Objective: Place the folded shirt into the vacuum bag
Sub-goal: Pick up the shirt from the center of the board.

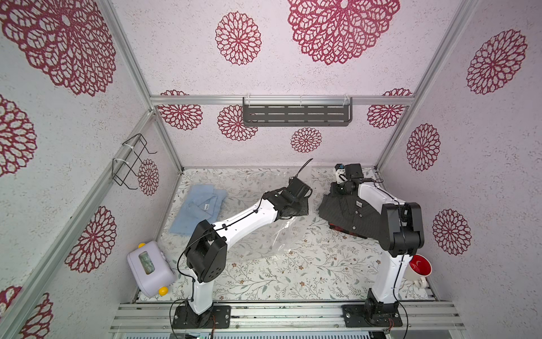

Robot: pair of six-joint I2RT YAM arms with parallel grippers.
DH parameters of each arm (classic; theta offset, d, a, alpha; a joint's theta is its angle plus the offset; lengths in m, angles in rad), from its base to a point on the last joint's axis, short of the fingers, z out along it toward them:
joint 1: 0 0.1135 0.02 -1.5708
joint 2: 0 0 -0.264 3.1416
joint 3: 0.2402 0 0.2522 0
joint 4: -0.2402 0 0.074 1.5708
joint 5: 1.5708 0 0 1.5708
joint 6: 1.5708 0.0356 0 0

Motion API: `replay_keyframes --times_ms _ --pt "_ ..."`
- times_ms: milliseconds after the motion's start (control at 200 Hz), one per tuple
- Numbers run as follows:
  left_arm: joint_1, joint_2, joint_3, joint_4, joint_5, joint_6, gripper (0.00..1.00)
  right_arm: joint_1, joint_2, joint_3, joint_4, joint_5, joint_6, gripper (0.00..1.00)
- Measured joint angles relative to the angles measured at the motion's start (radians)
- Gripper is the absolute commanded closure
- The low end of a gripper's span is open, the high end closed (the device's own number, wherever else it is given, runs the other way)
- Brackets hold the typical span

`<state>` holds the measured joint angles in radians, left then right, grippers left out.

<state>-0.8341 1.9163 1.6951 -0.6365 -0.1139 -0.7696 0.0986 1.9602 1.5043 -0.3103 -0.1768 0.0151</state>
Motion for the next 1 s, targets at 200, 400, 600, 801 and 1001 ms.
replay_keyframes --times_ms 200,400,600,801,1001 --pt "-0.008 -0.020 0.019 -0.054 -0.016 0.010 1.00 -0.003 -0.027 -0.012 0.035 -0.038 0.040 1.00" --pt "-0.009 -0.031 -0.010 -0.041 0.024 -0.010 1.00 -0.003 -0.045 -0.032 0.045 -0.051 0.076 1.00" --pt "-0.010 -0.053 0.001 -0.057 0.006 -0.006 1.00 -0.004 -0.097 -0.050 0.045 -0.063 0.101 1.00" --pt "-0.005 -0.058 0.062 -0.087 -0.064 0.018 1.00 -0.008 -0.130 -0.064 0.055 -0.065 0.123 1.00" --pt "0.001 -0.008 0.048 -0.025 -0.011 -0.002 1.00 -0.013 -0.174 -0.084 0.056 -0.082 0.137 1.00"
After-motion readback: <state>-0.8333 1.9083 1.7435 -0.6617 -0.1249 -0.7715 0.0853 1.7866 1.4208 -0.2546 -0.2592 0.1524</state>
